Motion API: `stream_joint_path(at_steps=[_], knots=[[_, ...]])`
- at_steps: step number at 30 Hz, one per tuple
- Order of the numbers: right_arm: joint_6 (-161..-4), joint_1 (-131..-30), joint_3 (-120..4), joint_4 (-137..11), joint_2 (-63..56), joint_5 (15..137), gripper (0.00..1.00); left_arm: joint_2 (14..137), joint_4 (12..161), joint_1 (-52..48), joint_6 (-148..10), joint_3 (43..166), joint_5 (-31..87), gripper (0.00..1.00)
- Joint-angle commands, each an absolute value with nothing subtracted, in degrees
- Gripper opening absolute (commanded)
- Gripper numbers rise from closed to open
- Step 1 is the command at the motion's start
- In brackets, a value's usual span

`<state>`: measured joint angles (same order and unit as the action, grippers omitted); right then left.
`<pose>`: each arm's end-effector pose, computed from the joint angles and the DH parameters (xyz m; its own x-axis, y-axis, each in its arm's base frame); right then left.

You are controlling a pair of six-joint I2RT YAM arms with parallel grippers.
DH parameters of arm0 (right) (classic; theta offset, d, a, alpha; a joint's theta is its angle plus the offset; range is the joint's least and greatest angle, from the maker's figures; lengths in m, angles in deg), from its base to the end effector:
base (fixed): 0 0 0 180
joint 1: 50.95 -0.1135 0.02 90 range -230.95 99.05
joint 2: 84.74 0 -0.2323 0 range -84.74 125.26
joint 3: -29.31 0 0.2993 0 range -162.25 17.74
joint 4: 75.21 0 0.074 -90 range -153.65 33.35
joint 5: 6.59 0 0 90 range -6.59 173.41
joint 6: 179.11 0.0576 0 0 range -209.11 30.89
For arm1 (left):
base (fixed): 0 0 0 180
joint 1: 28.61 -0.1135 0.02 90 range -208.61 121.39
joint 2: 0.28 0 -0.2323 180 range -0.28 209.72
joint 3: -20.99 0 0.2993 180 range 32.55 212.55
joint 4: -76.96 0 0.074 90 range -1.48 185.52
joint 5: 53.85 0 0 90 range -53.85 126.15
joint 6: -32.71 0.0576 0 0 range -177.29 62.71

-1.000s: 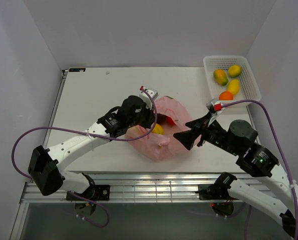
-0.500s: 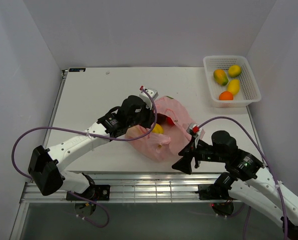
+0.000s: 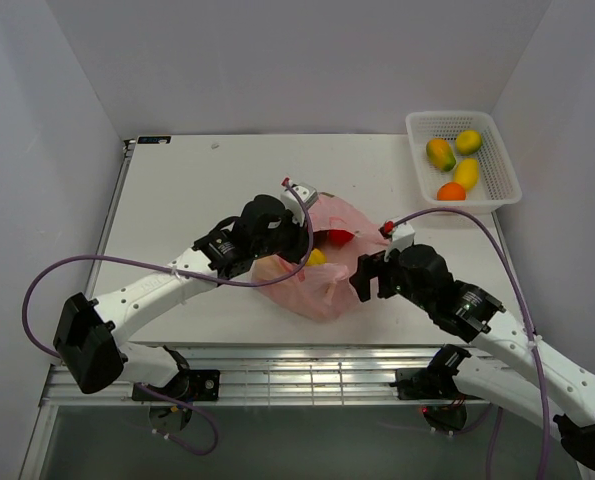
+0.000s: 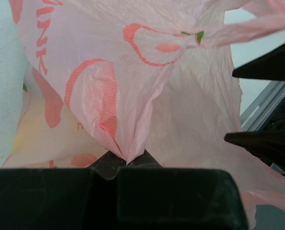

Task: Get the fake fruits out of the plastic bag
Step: Take out the fake fruit from the plastic bag.

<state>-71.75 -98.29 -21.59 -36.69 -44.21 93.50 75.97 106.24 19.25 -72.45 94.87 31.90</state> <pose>0.1789 0.1793 0.2567 -0.4899 -0.0982 -0.8662 -0.4957 0.8487 0.1842 0.2489 -0.2815 0.2578 -0.5443 0.2128 -0.8115 0.6625 0.7024 -0.2602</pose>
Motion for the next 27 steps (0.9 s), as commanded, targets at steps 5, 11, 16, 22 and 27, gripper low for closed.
stream_joint_path(at_steps=[5, 11, 16, 22, 27], knots=[[-74.61, -98.15, -24.18, -56.17, -37.73, 106.88, 0.90, 72.76, 105.05, 20.00, -70.47, 94.51, 28.77, 0.00], [-72.59, -98.06, -23.66, -62.75, -31.40, 108.82, 0.90, 72.93, 104.00, 20.17, -71.00, 94.60, 29.73, 0.00], [-74.17, -98.06, -14.09, -78.39, -25.96, 100.39, 0.90, 73.72, 103.55, 20.17, -73.46, 96.79, 33.33, 0.00], [-74.00, -98.06, -8.70, -94.49, -18.67, 96.17, 0.90, 74.51, 104.08, 20.17, -73.02, 99.08, 31.31, 0.00], [-72.33, -98.06, -11.61, -92.30, -13.91, 90.54, 0.90, 74.43, 104.34, 20.17, -73.11, 100.66, 31.06, 0.00]])
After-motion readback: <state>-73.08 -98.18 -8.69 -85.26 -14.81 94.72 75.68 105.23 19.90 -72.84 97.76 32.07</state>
